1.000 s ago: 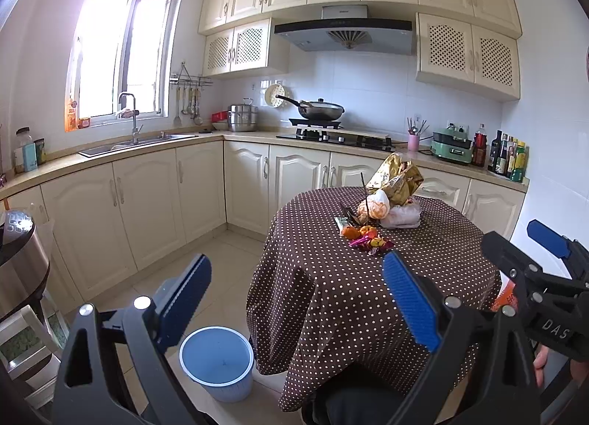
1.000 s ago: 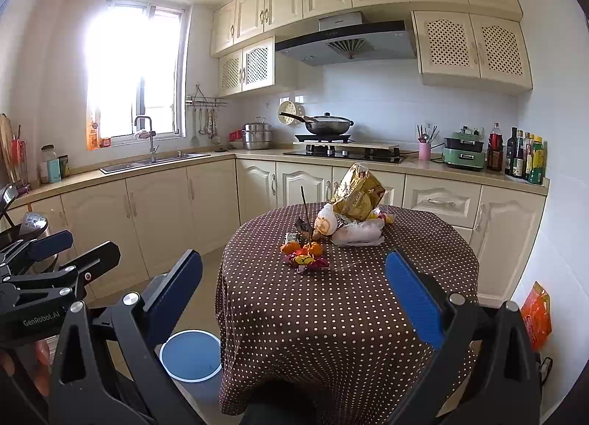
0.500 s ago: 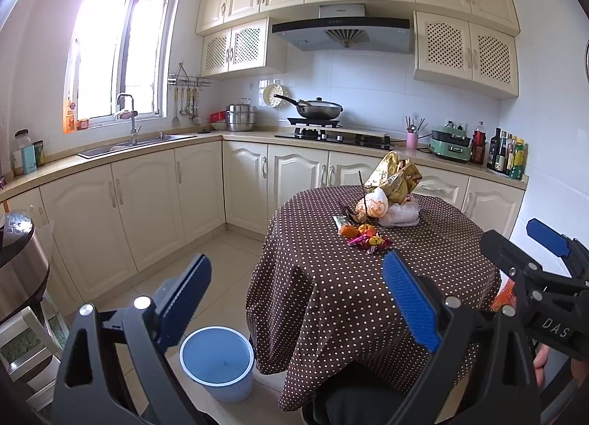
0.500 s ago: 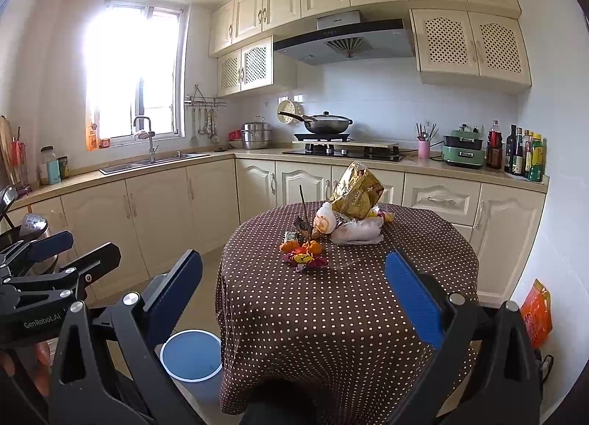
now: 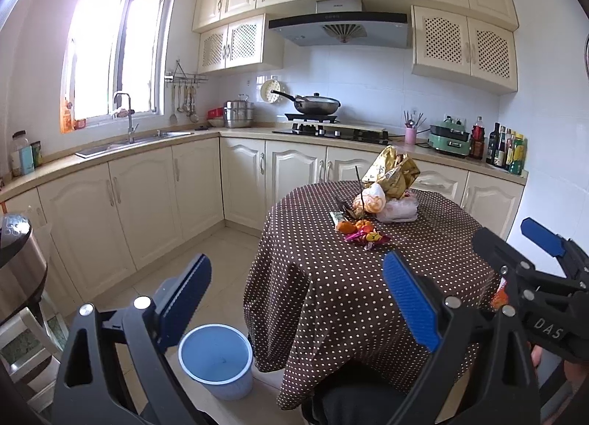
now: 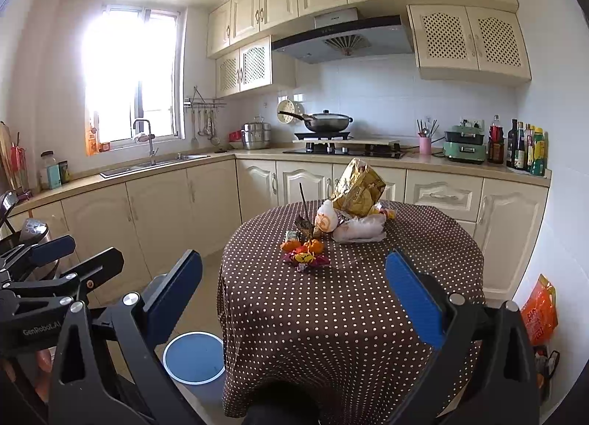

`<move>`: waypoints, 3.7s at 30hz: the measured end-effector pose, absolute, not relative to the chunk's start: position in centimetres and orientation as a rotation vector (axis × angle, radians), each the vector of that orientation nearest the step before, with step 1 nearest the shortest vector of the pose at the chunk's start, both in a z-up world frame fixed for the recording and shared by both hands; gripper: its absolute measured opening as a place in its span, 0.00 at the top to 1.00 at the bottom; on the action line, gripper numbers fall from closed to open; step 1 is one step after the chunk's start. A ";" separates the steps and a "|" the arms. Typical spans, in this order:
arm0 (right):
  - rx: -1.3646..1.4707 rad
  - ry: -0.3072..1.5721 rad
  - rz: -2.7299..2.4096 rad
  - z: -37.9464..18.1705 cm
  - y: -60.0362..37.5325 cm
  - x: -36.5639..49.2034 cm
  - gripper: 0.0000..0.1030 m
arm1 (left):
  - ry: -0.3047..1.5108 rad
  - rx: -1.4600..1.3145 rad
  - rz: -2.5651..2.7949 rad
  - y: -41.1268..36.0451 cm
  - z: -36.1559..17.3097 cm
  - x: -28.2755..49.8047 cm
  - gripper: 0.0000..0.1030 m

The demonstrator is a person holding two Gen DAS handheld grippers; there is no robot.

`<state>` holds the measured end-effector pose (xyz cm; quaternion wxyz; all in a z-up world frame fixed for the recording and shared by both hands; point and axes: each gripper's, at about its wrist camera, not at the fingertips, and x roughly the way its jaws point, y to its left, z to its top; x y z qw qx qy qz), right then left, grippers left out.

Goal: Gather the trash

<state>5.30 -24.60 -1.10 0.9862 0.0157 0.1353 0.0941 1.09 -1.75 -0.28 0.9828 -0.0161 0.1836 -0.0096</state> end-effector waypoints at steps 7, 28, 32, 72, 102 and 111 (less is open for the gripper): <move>0.054 0.294 0.175 -1.6 -25.7 7.3 0.07 | 0.393 -0.028 -0.011 -2.3 -1.1 3.3 0.10; 0.100 0.465 0.055 -6.0 -31.8 18.4 0.07 | 0.583 0.040 -0.138 -8.5 -5.1 16.4 0.10; 0.109 0.501 0.032 -6.9 -33.1 20.6 0.07 | 0.608 0.064 -0.163 -11.0 -6.0 19.7 0.10; -0.032 0.841 0.219 -10.8 -23.9 39.0 0.36 | 0.668 -0.167 -0.063 0.9 -7.9 27.8 0.57; -0.122 0.907 0.739 -14.4 1.2 31.2 0.69 | 0.787 -0.320 0.221 18.8 -16.5 22.3 0.57; -0.105 1.140 0.770 -25.0 9.2 36.9 0.64 | 0.948 -0.398 0.296 24.8 -24.3 25.3 0.57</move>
